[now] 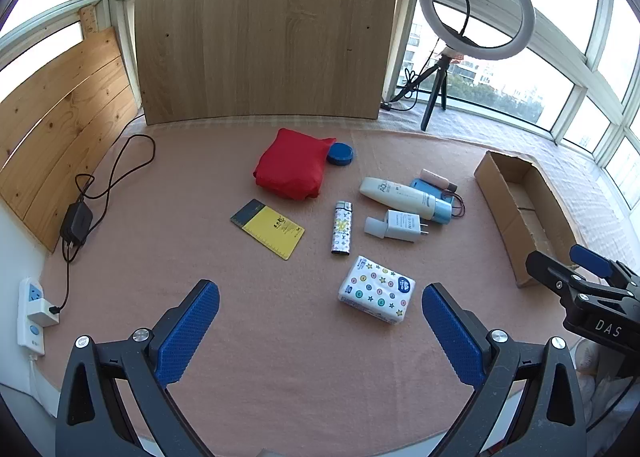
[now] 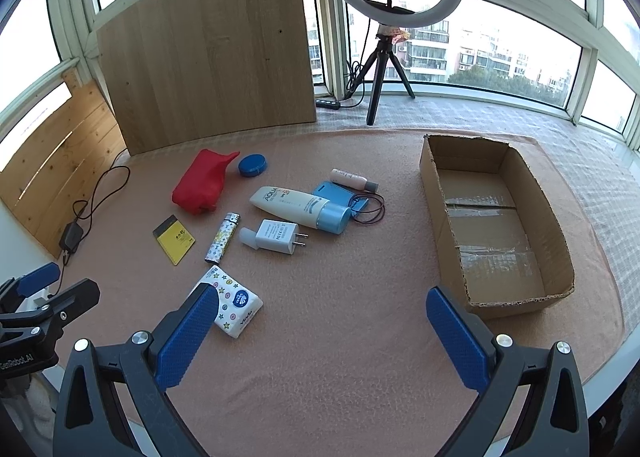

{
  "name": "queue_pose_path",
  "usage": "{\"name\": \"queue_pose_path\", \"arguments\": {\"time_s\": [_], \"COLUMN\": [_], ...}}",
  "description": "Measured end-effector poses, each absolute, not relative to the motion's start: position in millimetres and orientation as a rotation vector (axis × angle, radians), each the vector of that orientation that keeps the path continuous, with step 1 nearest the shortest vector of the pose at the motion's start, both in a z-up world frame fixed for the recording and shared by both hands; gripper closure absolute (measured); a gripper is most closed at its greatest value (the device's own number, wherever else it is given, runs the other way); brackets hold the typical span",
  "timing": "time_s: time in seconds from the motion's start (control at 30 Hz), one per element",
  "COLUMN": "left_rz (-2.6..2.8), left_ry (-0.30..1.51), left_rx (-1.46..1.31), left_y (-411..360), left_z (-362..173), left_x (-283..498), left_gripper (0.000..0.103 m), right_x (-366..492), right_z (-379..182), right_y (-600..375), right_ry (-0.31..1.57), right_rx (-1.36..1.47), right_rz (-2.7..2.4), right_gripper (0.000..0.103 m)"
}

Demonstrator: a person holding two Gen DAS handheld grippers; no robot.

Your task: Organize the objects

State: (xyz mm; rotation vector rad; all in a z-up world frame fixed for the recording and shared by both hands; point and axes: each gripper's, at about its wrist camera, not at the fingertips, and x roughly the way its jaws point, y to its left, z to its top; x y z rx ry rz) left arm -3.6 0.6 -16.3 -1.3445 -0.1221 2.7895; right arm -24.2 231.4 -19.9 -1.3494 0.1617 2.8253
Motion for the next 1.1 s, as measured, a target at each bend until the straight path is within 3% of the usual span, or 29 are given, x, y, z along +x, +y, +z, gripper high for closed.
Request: {"name": "queue_pose_path", "arguments": {"time_s": [1.1], "left_rz": [2.780], "left_ry": [-0.111], "left_rx": [-1.355], "left_y": [2.6], "left_z": [-13.8], "left_x": [-12.9], "left_gripper": [0.001], "right_x": [-29.8], "right_z": [-22.8], "right_y": [231.5], "right_ry": [0.176], "right_rx": [-1.368], "right_rz": [2.821], "right_gripper": [0.000]}}
